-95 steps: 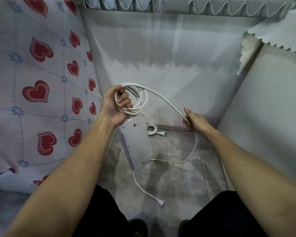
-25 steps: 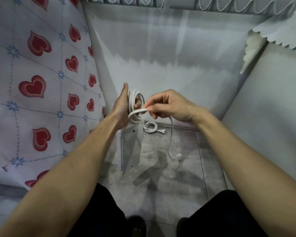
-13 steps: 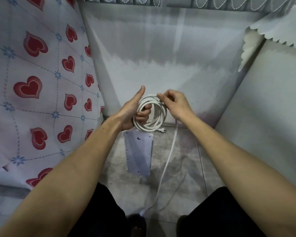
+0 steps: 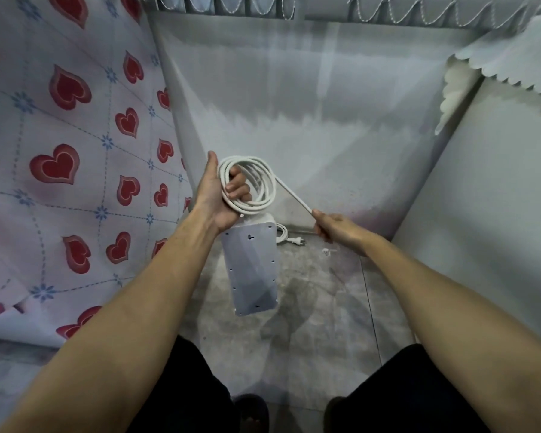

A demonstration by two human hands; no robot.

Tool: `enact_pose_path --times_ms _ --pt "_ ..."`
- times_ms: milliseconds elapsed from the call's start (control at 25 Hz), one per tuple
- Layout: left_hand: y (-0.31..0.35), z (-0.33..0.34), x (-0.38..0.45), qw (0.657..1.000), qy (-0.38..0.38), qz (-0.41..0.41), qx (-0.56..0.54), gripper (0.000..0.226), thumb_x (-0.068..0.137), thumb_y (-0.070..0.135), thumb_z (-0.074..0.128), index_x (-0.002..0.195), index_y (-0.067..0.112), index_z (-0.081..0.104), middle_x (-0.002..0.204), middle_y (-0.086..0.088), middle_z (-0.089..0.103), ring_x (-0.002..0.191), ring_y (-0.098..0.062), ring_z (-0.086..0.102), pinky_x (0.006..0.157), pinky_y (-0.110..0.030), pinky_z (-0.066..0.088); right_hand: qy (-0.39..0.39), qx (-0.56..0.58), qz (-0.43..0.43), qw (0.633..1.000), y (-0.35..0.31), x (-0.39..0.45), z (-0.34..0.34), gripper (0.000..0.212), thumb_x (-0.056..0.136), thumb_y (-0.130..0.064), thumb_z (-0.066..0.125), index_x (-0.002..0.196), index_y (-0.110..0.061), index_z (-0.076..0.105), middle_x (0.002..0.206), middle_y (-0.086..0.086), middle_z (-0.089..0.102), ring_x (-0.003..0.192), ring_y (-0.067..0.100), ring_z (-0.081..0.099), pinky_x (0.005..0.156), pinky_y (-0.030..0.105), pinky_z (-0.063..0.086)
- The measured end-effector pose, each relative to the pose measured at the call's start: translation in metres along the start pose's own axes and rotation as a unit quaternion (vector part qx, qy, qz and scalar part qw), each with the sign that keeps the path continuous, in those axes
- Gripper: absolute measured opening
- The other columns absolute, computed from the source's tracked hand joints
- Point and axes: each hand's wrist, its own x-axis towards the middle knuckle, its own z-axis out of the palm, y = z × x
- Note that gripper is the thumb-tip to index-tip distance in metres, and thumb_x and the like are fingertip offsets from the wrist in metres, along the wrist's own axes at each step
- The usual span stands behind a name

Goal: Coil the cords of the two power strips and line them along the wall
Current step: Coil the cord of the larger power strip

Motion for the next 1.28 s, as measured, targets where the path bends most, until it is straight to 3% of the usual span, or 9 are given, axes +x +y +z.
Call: enact_pose_path --times_ms 120,200,360,640,840,960,1000,1120,1280 --pt "0.005 -0.005 0.002 0.995 0.046 0.053 -0.070 0.062 0.091 0.070 0.028 0.060 0.018 0.042 0.041 0.005 0.031 0.036 -0.007 0.025 0.047 -0.018 0.018 0.011 -0.045 -0.016 0.999 0.015 0.004 -0.008 0.039 0.099 -0.042 0.043 0.073 -0.015 0.057 0.069 0.004 0.048 0.066 0.016 0.044 0.063 0.029 0.035" --pt "0.009 -0.010 0.005 0.990 0.074 0.079 -0.095 0.064 0.090 0.071 0.029 0.058 0.018 0.045 0.043 0.005 0.033 0.039 -0.007 0.026 0.052 -0.018 0.016 0.062 -0.079 -0.047 0.994 0.022 0.009 -0.012 0.031 0.097 -0.036 0.048 0.074 -0.018 0.058 0.067 0.001 0.048 0.065 0.016 0.044 0.060 0.028 0.035" --pt "0.010 -0.013 0.007 0.987 0.105 0.111 -0.052 0.063 0.090 0.070 0.029 0.058 0.019 0.046 0.045 0.004 0.035 0.040 -0.008 0.029 0.049 -0.019 0.023 0.160 -0.099 -0.116 0.975 0.013 0.011 -0.013 0.008 0.092 -0.025 0.059 0.088 -0.018 0.057 0.058 -0.003 0.048 0.055 0.014 0.044 0.056 0.031 0.036" --pt "0.007 -0.016 0.007 0.975 0.136 0.123 0.125 0.061 0.094 0.065 0.027 0.058 0.018 0.041 0.046 0.000 0.036 0.040 -0.012 0.031 0.042 -0.020 0.028 -0.008 -0.222 -0.236 0.946 -0.059 -0.009 0.012 0.007 0.079 -0.021 0.071 0.076 -0.018 0.065 0.058 -0.009 0.052 0.053 0.002 0.044 0.057 0.026 0.035" --pt "-0.005 -0.019 0.010 0.955 0.135 0.079 0.253 0.061 0.095 0.064 0.028 0.064 0.016 0.049 0.050 -0.003 0.043 0.043 -0.015 0.038 0.050 -0.027 0.032 -0.058 -0.088 -0.285 0.953 -0.107 -0.035 0.026 0.018 0.073 -0.012 0.056 0.079 -0.010 0.073 0.057 -0.009 0.060 0.055 0.001 0.048 0.058 0.019 0.038" --pt "-0.017 -0.020 0.013 0.941 0.118 0.040 0.315 0.066 0.093 0.062 0.036 0.086 0.004 0.067 0.078 -0.023 0.064 0.068 -0.030 0.060 0.071 -0.040 0.053 -0.086 -0.005 -0.300 0.950 -0.116 -0.037 0.032 0.020 0.082 0.002 0.055 0.086 -0.004 0.074 0.072 -0.005 0.072 0.064 0.001 0.060 0.067 0.018 0.046" --pt "-0.020 -0.019 0.012 0.943 0.100 0.022 0.316 0.067 0.093 0.062 0.036 0.091 0.003 0.067 0.080 -0.025 0.065 0.070 -0.031 0.060 0.070 -0.040 0.053 -0.084 0.010 -0.308 0.948 -0.116 -0.035 0.033 0.020 0.083 0.003 0.056 0.089 -0.004 0.074 0.078 0.002 0.073 0.068 0.004 0.063 0.071 0.022 0.049" --pt "-0.022 -0.009 0.003 0.951 0.045 -0.030 0.305 0.066 0.096 0.062 0.025 0.078 0.007 0.057 0.054 -0.008 0.046 0.050 -0.018 0.039 0.049 -0.028 0.033 -0.014 0.038 -0.317 0.948 -0.110 -0.025 0.035 0.013 0.084 -0.007 0.062 0.092 -0.010 0.072 0.078 -0.001 0.072 0.074 0.011 0.067 0.078 0.032 0.054" --pt "-0.022 -0.002 -0.006 0.940 -0.040 -0.091 0.327 0.077 0.085 0.079 0.013 0.064 0.011 0.041 0.047 -0.003 0.032 0.044 -0.015 0.025 0.046 -0.027 0.020 0.135 0.007 -0.270 0.953 -0.099 -0.014 0.028 0.017 0.076 -0.031 0.076 0.084 -0.019 0.067 0.058 -0.008 0.055 0.051 0.005 0.046 0.059 0.025 0.039"
